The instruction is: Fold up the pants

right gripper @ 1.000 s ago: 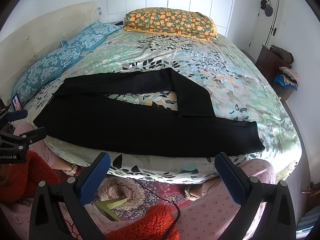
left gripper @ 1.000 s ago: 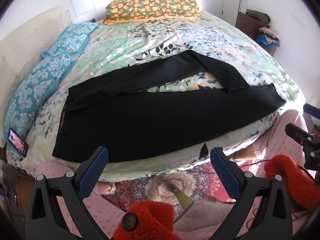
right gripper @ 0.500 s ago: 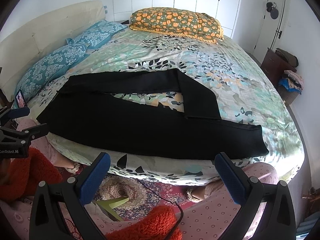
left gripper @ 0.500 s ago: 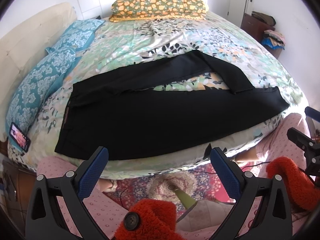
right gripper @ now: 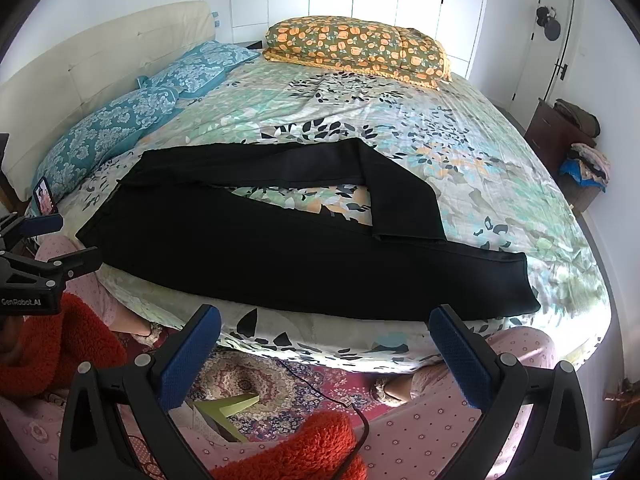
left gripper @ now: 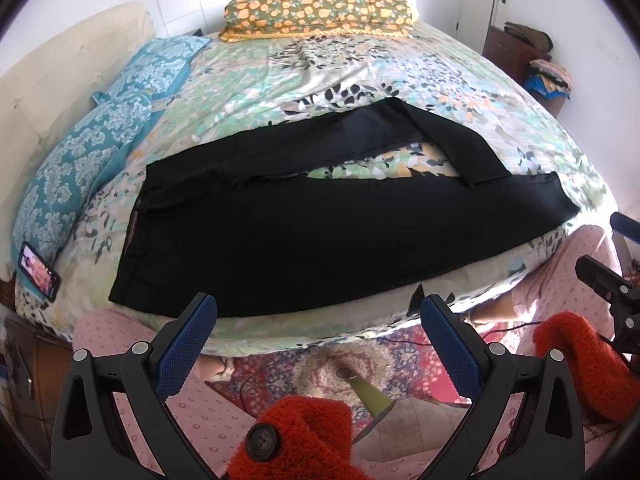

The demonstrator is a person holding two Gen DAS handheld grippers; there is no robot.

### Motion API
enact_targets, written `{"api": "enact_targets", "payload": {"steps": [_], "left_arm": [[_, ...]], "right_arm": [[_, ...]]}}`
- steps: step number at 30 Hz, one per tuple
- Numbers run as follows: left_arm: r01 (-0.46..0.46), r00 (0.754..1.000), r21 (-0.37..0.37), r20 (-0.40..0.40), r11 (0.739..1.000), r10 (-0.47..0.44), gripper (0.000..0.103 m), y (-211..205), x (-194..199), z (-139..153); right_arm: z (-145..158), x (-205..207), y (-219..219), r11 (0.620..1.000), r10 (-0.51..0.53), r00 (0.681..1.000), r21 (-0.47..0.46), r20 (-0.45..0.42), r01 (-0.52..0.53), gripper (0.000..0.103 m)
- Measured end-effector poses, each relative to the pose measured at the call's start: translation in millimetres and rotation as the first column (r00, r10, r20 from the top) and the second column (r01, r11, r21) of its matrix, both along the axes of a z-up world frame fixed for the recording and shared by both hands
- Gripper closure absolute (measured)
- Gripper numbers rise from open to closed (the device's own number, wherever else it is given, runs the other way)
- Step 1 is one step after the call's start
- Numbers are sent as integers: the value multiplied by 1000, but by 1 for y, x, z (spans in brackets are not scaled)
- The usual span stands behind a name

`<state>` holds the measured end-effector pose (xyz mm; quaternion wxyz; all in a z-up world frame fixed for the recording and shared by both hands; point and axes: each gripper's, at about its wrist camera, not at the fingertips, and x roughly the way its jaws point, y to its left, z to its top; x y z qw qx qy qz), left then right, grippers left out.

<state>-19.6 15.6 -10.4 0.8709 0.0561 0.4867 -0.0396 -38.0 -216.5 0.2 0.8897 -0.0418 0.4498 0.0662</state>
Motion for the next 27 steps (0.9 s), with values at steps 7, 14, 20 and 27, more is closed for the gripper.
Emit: {"api": "enact_targets", "payload": {"steps": [7, 14, 20, 27], "left_arm": [[-1, 1000, -3, -4, 1000, 1, 1, -1, 0, -1], [0, 1000, -6, 1, 1000, 0, 1, 0, 0, -1], [-7, 1000, -11, 2, 1000, 7, 1, 3, 1, -1], [-10, 1000, -13, 3, 1000, 10, 1, 4, 2, -1]], "right_arm": [[0, -1, -1, 1000, 1, 1000, 0, -2, -1, 0], [-1, -1, 0, 1000, 2, 1000, -1, -6, -2, 0], [-5, 0, 0, 1000, 4, 1000, -1, -10, -4, 0], [-4, 1, 0, 1000, 3, 1000, -2, -10, -3, 0]]}}
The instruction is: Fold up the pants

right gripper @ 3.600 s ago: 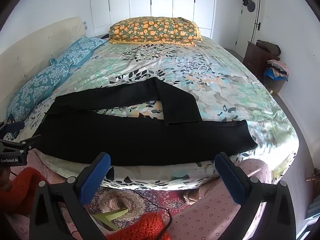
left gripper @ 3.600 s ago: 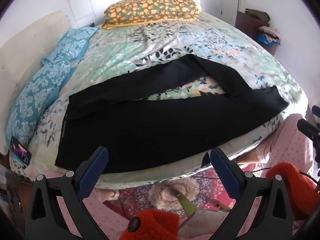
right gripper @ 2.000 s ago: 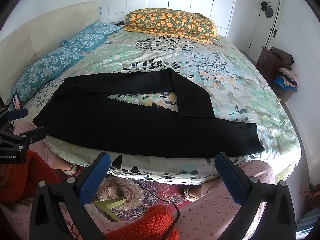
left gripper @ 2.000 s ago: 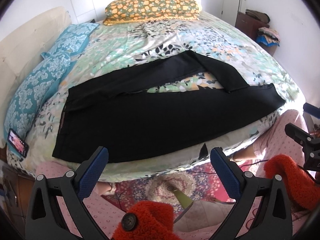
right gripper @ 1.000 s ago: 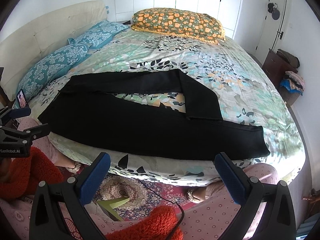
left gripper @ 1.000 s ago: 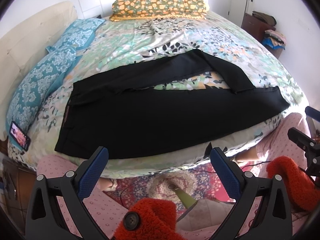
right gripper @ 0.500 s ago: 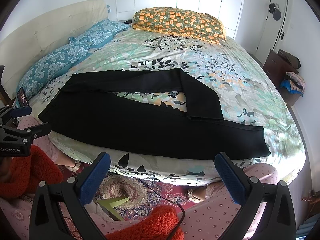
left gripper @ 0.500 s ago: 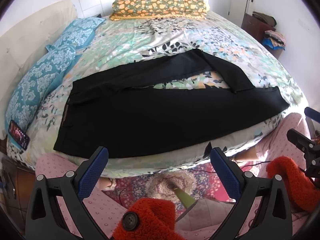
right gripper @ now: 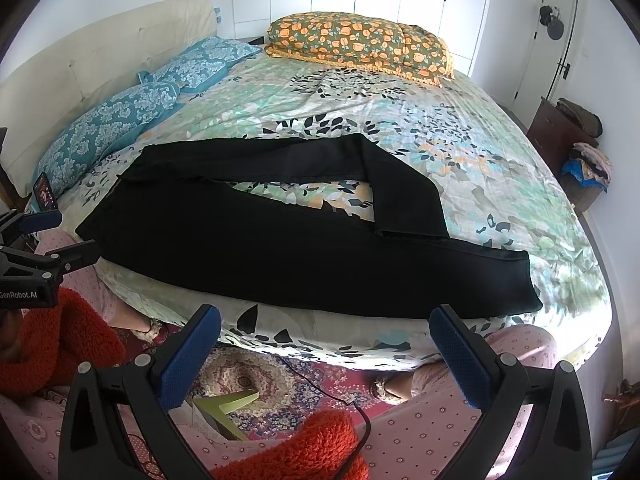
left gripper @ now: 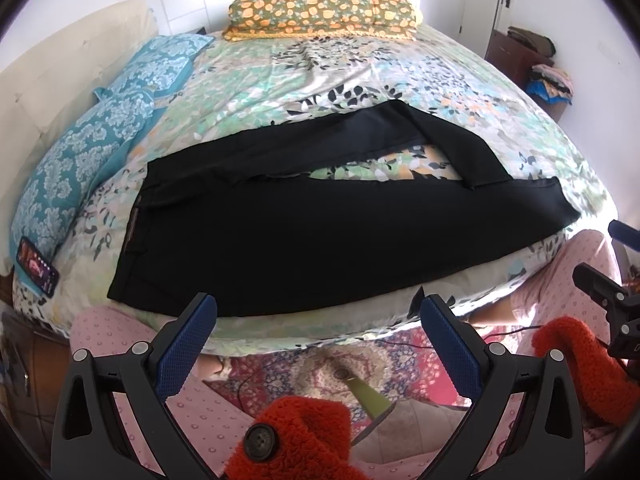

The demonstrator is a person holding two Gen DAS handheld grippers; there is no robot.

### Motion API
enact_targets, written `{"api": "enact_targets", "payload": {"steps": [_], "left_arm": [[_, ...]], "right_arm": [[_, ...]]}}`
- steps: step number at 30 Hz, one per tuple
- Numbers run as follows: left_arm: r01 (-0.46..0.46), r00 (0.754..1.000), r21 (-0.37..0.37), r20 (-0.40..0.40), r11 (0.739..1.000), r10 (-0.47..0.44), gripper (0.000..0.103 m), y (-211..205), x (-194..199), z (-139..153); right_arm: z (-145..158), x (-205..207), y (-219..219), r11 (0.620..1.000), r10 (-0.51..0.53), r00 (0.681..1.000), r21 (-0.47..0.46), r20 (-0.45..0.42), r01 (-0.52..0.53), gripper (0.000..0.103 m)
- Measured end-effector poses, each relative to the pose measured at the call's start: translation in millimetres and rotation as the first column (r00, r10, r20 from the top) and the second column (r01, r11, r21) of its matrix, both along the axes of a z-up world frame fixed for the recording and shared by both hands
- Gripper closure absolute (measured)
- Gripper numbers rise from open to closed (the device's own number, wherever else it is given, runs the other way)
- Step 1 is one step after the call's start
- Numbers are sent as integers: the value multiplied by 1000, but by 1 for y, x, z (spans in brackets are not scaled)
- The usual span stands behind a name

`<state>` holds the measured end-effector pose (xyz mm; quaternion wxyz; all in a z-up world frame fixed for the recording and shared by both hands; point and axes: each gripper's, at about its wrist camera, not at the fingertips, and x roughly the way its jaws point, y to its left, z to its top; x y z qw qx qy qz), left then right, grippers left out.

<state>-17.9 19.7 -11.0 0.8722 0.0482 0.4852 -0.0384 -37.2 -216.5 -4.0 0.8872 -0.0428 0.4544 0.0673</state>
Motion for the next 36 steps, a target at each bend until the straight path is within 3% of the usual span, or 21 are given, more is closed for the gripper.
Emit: {"api": "enact_targets", "payload": {"steps": [36], "left_arm": [[-11, 1000, -2, 17, 1000, 11, 1, 4, 2, 1]], "right_arm": [[-2, 3, -1, 1000, -13, 1000, 8, -18, 14, 0]]}}
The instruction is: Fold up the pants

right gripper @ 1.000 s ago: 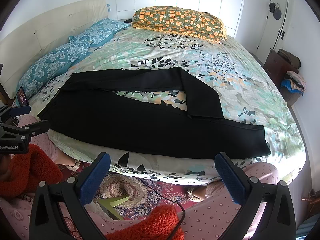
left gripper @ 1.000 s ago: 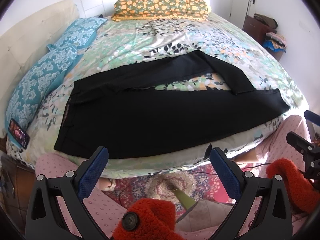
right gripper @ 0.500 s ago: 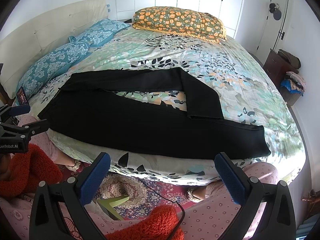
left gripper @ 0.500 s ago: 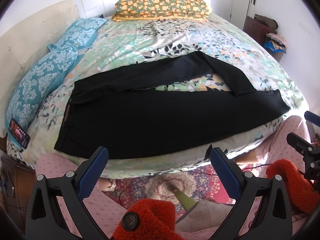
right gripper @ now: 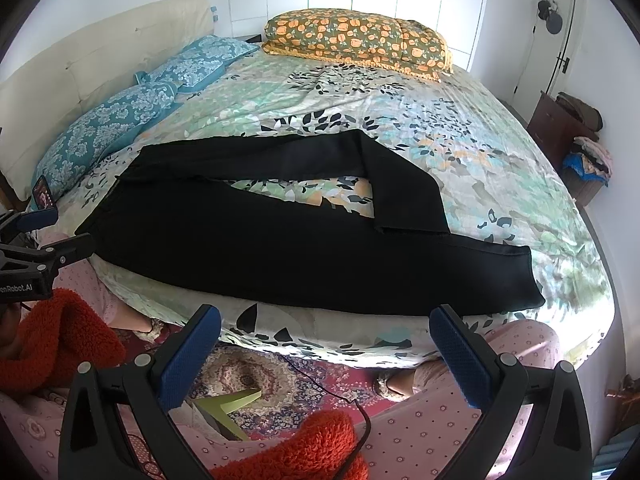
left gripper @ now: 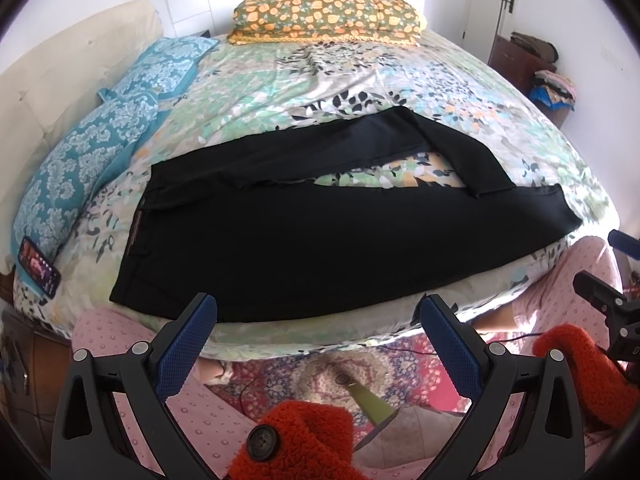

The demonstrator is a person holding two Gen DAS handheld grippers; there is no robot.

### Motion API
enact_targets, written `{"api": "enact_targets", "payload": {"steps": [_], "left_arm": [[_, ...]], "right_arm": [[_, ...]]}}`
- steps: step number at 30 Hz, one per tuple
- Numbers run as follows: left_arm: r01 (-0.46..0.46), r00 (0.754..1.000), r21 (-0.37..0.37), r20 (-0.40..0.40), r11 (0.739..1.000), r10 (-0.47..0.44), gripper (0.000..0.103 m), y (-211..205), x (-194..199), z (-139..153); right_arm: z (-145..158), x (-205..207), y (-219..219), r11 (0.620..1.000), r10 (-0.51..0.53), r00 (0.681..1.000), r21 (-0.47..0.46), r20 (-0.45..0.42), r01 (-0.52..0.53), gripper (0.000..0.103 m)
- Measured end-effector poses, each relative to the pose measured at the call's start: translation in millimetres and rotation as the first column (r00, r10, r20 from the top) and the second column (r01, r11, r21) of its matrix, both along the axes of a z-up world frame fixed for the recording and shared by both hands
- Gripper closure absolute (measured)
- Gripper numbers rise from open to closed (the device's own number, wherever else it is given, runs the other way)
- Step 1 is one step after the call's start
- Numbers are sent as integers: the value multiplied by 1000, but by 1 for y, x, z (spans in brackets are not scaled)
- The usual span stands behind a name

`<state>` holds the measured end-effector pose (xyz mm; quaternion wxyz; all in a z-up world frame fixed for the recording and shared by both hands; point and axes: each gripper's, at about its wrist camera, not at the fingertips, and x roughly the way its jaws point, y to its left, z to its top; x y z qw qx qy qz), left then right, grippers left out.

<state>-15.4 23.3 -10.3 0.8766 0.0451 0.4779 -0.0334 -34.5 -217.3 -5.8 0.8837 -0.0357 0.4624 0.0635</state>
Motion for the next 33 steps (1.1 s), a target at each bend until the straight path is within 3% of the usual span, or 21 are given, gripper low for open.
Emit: {"api": "enact_targets", "payload": {"steps": [9, 15, 18, 21, 22, 23, 25, 27, 30, 33], "left_arm": [[13, 1000, 20, 11, 1000, -14, 1, -5, 4, 1], [-29, 996, 40, 81, 999, 26, 1, 4, 11, 11], [-63, 988, 63, 142, 996, 54, 1, 10, 17, 19], [-99, 974, 93, 212, 991, 78, 1, 17, 25, 25], [-108, 970, 99, 228, 989, 84, 1, 19, 28, 27], [-119, 964, 104, 248, 987, 90, 1, 21, 32, 29], [-132, 957, 98, 273, 986, 101, 1, 24, 36, 31], [-151, 955, 74, 270, 986, 126, 1, 29, 39, 29], [-170, 964, 24, 212, 985, 161, 1, 38, 40, 17], [-188, 971, 19, 153, 982, 183, 1, 42, 39, 1]], "right_arm": [[-2, 6, -15, 999, -40, 999, 28, -8, 40, 0], [-1, 18, -16, 999, -9, 1000, 33, 12, 8, 0], [17, 23, -18, 1000, 12, 989, 0, 150, -12, 0], [36, 28, -23, 997, 27, 924, -82, 381, 5, 0], [35, 34, -27, 996, 22, 912, -89, 410, 16, 0], [29, 45, -31, 995, 21, 918, -94, 395, 18, 0], [0, 78, -36, 994, 52, 974, -109, 221, -28, 0], [-28, 98, -39, 991, 83, 991, -118, 105, -70, 0], [-46, 107, -42, 985, 129, 983, -130, 130, -112, 0], [-71, 125, -37, 956, 251, 964, -178, 84, -233, 0]]}}
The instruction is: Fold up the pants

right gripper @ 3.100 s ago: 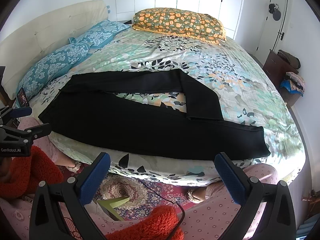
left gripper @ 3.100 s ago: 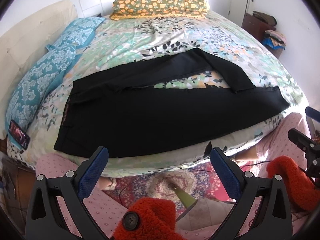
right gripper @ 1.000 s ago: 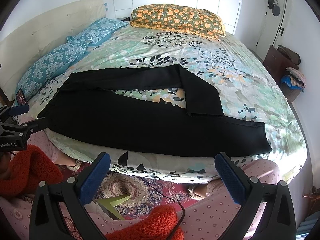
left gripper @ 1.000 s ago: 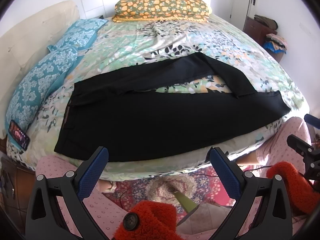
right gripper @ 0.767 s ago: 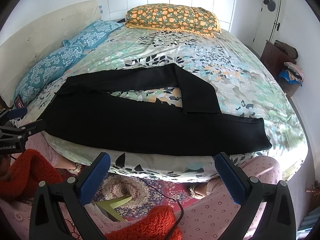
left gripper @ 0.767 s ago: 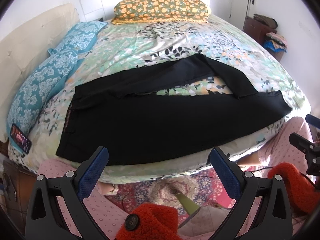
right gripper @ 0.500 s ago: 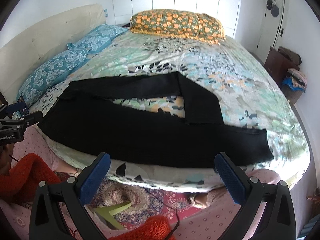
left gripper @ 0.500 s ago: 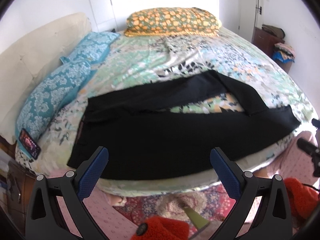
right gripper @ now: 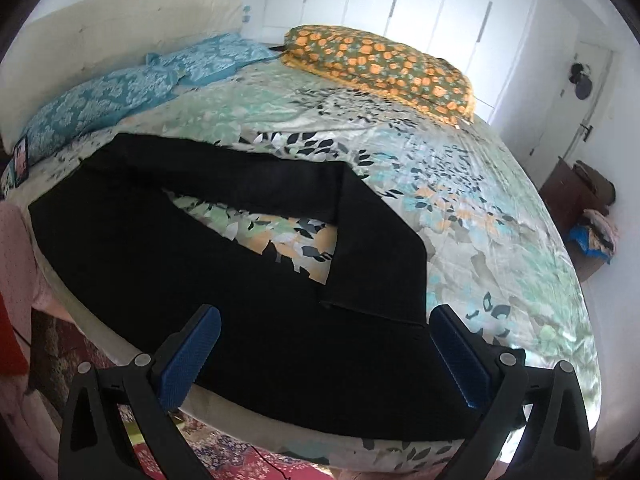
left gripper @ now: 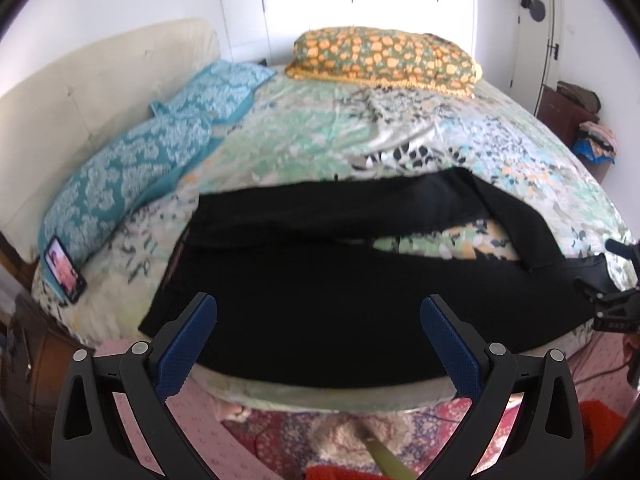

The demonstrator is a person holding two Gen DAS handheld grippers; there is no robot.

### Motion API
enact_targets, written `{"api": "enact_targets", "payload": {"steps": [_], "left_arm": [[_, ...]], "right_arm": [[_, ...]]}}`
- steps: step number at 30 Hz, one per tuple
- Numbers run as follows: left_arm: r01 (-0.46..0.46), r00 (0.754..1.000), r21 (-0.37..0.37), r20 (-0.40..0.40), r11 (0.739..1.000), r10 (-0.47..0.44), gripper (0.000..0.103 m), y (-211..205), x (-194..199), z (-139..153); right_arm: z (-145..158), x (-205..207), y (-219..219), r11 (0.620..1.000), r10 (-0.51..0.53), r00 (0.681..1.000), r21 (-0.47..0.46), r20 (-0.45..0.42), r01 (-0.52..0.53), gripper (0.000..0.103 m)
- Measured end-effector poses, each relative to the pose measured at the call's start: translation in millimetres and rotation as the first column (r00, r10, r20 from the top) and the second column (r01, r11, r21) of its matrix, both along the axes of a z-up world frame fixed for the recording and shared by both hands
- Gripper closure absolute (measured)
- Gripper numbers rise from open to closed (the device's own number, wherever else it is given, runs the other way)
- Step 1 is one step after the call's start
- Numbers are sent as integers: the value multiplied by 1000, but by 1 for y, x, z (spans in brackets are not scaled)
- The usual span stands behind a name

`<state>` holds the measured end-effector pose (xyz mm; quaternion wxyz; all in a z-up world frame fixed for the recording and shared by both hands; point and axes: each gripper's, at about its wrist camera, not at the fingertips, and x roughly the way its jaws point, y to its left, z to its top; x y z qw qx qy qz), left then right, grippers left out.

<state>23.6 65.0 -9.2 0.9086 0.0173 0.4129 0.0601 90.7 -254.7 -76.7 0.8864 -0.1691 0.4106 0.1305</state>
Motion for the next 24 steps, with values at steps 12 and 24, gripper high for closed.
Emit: {"api": "enact_targets", "payload": {"steps": [12, 24], "left_arm": [[-62, 997, -24, -43, 998, 61, 1, 10, -5, -11], [-50, 989, -2, -137, 999, 49, 1, -2, 16, -34]], "right_arm": [[-110, 92, -9, 987, 90, 975, -115, -205, -115, 36], [-25, 164, -92, 990, -118, 992, -79, -35, 115, 90]]}}
